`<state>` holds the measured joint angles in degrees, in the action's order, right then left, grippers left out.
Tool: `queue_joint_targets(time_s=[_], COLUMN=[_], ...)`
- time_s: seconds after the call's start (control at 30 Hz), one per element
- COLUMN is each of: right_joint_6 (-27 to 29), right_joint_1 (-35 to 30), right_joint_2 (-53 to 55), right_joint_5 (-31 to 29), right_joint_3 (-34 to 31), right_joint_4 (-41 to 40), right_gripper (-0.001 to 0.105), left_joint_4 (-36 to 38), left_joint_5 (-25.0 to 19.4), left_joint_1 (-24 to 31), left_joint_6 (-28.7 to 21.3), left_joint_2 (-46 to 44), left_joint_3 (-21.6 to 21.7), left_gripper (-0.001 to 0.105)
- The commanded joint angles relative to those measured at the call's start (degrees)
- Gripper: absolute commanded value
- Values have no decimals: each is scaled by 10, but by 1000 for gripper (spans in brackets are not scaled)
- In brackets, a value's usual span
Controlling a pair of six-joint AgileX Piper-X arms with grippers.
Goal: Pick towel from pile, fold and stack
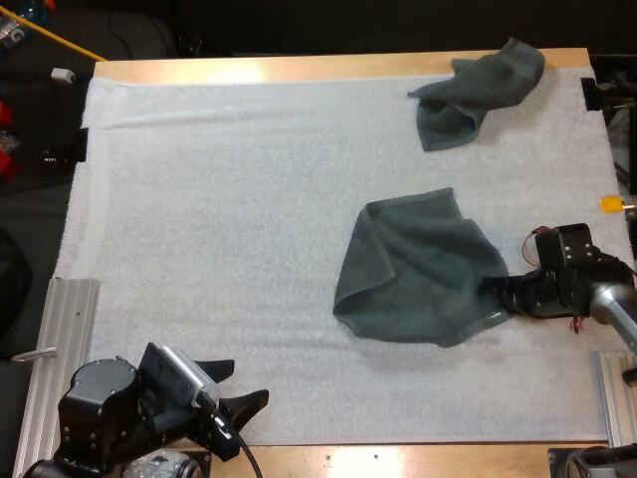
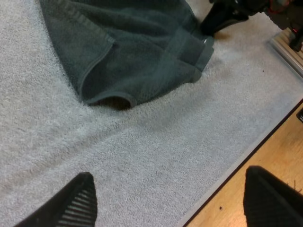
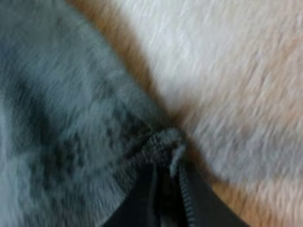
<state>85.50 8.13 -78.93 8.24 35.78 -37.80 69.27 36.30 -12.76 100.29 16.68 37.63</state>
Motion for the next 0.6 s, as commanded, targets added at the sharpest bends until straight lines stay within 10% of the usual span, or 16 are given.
queue_joint_targets(time_s=[0.0, 0.3, 0.57], right_joint_6=[10, 94, 28], right_joint_1=[2, 54, 249], right_joint_2=[16, 78, 94], right_joint_5=[14, 76, 142], right_joint_3=[-1, -1, 0], right_joint_4=[-25, -209, -238], right_gripper=[0, 0, 0], left_joint_4=[3, -11, -25], left_joint_5=[8, 8, 8], left_joint_1=[-2, -2, -2], left_joint_6=[1, 1, 1], left_joint_2=[1, 1, 1], left_joint_3=[5, 5, 5], left_gripper=[63, 63, 63])
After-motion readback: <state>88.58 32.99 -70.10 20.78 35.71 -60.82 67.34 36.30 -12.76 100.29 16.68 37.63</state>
